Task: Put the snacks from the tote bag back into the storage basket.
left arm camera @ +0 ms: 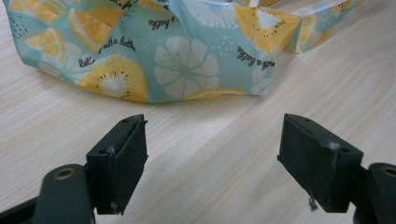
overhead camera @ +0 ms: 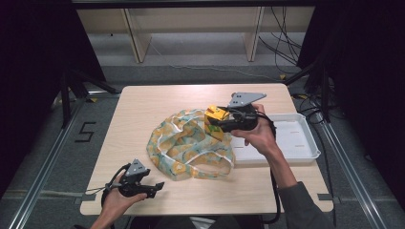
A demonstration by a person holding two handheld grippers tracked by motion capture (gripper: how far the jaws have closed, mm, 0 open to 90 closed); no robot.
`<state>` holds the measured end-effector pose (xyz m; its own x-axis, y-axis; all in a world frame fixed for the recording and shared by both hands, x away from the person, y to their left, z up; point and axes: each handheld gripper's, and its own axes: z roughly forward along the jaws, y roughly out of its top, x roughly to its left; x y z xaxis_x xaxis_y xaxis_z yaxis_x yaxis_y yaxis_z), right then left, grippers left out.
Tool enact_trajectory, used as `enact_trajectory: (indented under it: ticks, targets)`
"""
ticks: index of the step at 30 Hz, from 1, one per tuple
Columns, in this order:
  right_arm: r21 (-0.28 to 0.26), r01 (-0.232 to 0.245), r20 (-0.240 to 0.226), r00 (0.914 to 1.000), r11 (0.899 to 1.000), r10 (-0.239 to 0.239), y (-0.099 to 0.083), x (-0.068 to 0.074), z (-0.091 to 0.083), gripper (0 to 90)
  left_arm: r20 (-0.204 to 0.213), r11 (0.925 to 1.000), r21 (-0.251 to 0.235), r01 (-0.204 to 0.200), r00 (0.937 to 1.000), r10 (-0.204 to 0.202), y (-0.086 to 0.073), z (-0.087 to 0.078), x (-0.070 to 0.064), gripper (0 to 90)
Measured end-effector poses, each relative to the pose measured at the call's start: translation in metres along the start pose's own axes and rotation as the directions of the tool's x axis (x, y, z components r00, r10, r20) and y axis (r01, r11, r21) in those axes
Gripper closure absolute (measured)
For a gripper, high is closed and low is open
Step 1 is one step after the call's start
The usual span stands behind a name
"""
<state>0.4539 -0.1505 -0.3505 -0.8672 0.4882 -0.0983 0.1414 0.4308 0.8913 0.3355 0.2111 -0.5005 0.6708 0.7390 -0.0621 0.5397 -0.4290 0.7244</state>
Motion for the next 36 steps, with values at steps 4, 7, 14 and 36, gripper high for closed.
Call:
enact_trajectory:
  ticks: [4,7,14,36]
  targets:
    - [-0.005,-0.024,0.015,0.9996,1.0,0.024,-0.01,-0.004,-0.014,51.9,-0.008,1.0,-0.005,0.008,0.9999,-0.008,-0.001,0.0,0.0,22.8]
    - [0.002,-0.043,0.022,0.9988,0.999,0.043,-0.02,-0.004,-0.023,51.9,-0.002,1.0,0.008,-0.005,1.0,0.005,0.0,-0.002,0.002,22.8]
    - [0.021,-0.082,0.05,0.9955,0.996,0.081,-0.04,-0.009,-0.037,51.9,-0.005,0.9997,-0.02,0.015,0.9999,-0.015,-0.002,-0.001,0.0,22.8]
    - [0.075,-0.123,0.124,0.9859,0.99,0.113,-0.088,-0.034,-0.053,51.8,0.007,0.9998,-0.01,-0.015,0.9999,0.015,0.001,0.0,0.0,21.9]
